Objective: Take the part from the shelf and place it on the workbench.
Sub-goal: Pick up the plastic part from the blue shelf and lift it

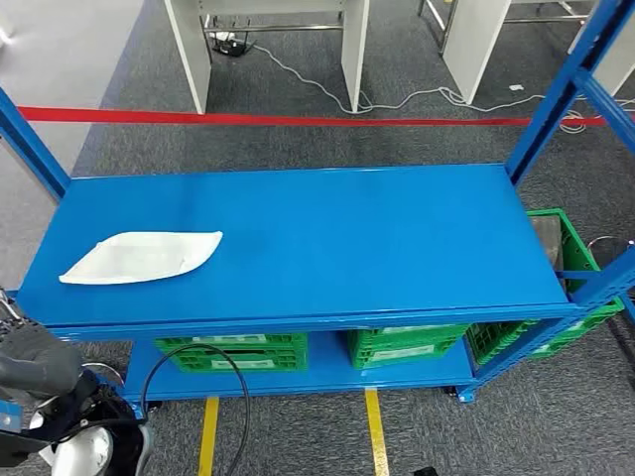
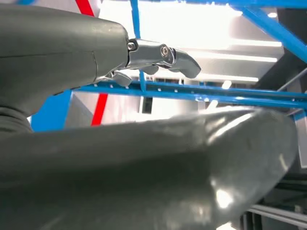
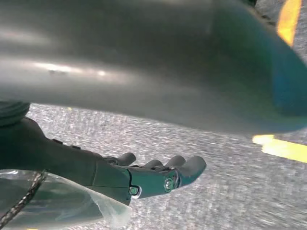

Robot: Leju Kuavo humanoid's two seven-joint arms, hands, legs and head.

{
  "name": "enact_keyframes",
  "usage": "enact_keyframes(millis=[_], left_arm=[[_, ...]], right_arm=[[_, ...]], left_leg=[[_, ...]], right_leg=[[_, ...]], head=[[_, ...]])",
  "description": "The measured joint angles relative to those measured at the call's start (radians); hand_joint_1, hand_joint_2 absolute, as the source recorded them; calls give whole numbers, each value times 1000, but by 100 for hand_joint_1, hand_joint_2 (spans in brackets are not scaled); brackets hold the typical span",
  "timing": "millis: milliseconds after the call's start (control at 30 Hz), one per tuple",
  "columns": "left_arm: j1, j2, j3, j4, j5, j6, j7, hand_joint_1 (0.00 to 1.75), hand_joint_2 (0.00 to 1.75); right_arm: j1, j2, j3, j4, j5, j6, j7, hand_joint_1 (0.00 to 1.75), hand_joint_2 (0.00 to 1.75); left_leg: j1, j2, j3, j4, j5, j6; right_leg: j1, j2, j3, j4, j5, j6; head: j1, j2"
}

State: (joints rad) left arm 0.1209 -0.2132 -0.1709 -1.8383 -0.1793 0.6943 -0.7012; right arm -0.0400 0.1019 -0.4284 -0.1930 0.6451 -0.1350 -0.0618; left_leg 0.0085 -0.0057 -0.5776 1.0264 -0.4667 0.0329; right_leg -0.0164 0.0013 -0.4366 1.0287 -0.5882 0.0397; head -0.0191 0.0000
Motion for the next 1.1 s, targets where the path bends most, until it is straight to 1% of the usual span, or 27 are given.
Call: enact_keyframes(millis=[33,100,133,167,233,267,300,333,367,400,467,500,533,567,633,667,700,767,833,867,900,967,1000,1033,1067,1100], left_arm=[[0,0,0,0,0,0,0,0,0],[-1,-1,-1,0,-4,0,0,0,0],[0,-2,-2,0,-6,0,0,0,0],[2,-2,-2,0,-7,0,0,0,0],[8,0,-4,8,-23,0,0,0,0],[8,4,-7,18,-36,-1,2,0,0],[6,8,-11,35,-56,-5,11,0,44],[1,14,-15,57,-75,-13,27,0,87],[-6,21,-19,84,-97,-25,54,0,131],[-15,29,-24,115,-123,-40,89,0,175],[-36,45,-37,181,-191,-64,162,0,175],[-47,53,-44,217,-232,-75,197,0,175],[-59,62,-52,253,-273,-85,228,0,175],[-72,70,-59,288,-308,-97,252,0,175],[-100,85,-72,355,-360,-126,285,0,175],[-114,92,-79,386,-378,-145,298,0,175],[-125,99,-86,415,-398,-166,314,0,175],[-140,112,-102,463,-448,-206,360,0,175],[-148,121,-121,497,-523,-227,426,0,175],[-152,123,-131,512,-564,-233,460,0,175],[-153,125,-141,523,-600,-234,490,0,175],[-152,128,-157,543,-652,-235,536,0,175],[-150,129,-163,551,-678,-235,560,0,175],[-146,131,-168,557,-709,-236,588,0,175],[-141,132,-172,561,-748,-235,620,0,175],[-135,134,-178,564,-793,-231,656,0,175]], right_arm=[[0,0,0,0,0,0,0,0,0],[-3,0,0,0,2,0,-1,0,0],[-3,0,0,0,5,1,-1,0,0],[-1,0,0,0,8,3,-1,0,0],[5,0,-1,0,15,9,2,0,0],[6,0,-1,1,17,12,4,0,0],[6,0,-1,1,20,14,6,0,0],[6,0,-2,1,22,15,8,0,0],[6,0,-2,1,23,15,11,0,0],[4,0,-2,1,24,16,14,0,0],[1,0,-3,1,28,21,19,0,0],[0,0,-4,1,32,25,19,0,0],[0,0,-4,1,36,30,19,0,0],[0,0,-5,1,40,34,19,0,0],[0,0,-7,1,48,42,18,0,0],[0,0,-7,1,51,44,18,0,0],[-2,0,-8,1,54,46,17,0,0],[-6,0,-8,1,59,50,17,0,0],[-6,-1,-10,1,61,54,17,0,0],[-7,-2,-13,1,62,55,17,0,0],[-7,-3,-15,1,62,56,17,0,0],[-7,-3,-20,1,62,57,17,0,0],[-6,-3,-23,1,63,58,17,0,0],[-4,-3,-25,1,64,59,18,0,0],[-3,-3,-27,1,65,59,18,0,0],[-2,-3,-29,1,67,59,18,0,0]], left_leg=[[0,0,1,0,0,0],[0,1,7,0,-6,7],[0,0,17,0,-16,10],[-1,-1,41,0,-36,11],[-3,-4,93,1,-83,-7],[-4,-5,113,2,-98,-18],[-5,-5,118,7,-104,-28],[-5,-4,115,22,-105,-32],[-4,-2,102,51,-115,-36],[-2,-1,77,97,-134,-41],[0,-1,7,208,-185,-48],[1,-1,-23,246,-198,-52],[1,-1,-41,254,-190,-53],[1,-1,-45,231,-160,-53],[0,-1,-19,119,-64,-46],[-3,0,-10,69,-39,-42],[-7,1,-5,33,-24,-35],[-13,1,-7,12,-25,-24],[-7,1,2,-2,-9,-13],[-5,2,7,-9,-5,-8],[-2,3,11,-14,-4,-4],[-2,4,14,-16,-6,2],[-2,4,15,-15,-9,4],[-2,4,17,-15,-12,5],[-2,3,21,-15,-16,4],[-2,1,26,-14,-20,2]], right_leg=[[0,0,-1,3,0,0],[0,0,-40,62,-14,2],[1,0,-99,130,-38,4],[1,0,-153,145,-16,4],[5,-2,-217,99,64,-12],[7,-3,-206,36,121,-23],[7,-3,-198,22,132,-33],[5,-3,-191,16,130,-39],[4,-3,-182,12,128,-43],[2,-3,-176,7,126,-48],[3,-2,-168,5,118,-54],[3,-2,-165,5,114,-55],[3,-1,-160,5,110,-55],[3,1,-154,5,105,-54],[3,2,-142,4,97,-52],[3,3,-138,4,94,-49],[4,4,-137,3,92,-44],[5,5,-135,1,89,-32],[6,5,-136,2,80,-19],[6,5,-145,20,67,-14],[6,5,-165,60,46,-10],[4,4,-234,186,-6,-2],[4,4,-267,241,-20,1],[3,4,-287,266,-16,3],[3,4,-287,253,8,4],[2,3,-269,203,47,4]], head=[[0,0],[2,0],[3,0],[5,0],[4,0],[4,0],[4,0],[3,0],[2,0],[1,0],[0,0],[0,0],[0,0],[0,0],[1,0],[1,0],[1,0],[-2,0],[-2,0],[-1,0],[2,0],[4,0],[4,0],[4,0],[4,0],[5,0]])
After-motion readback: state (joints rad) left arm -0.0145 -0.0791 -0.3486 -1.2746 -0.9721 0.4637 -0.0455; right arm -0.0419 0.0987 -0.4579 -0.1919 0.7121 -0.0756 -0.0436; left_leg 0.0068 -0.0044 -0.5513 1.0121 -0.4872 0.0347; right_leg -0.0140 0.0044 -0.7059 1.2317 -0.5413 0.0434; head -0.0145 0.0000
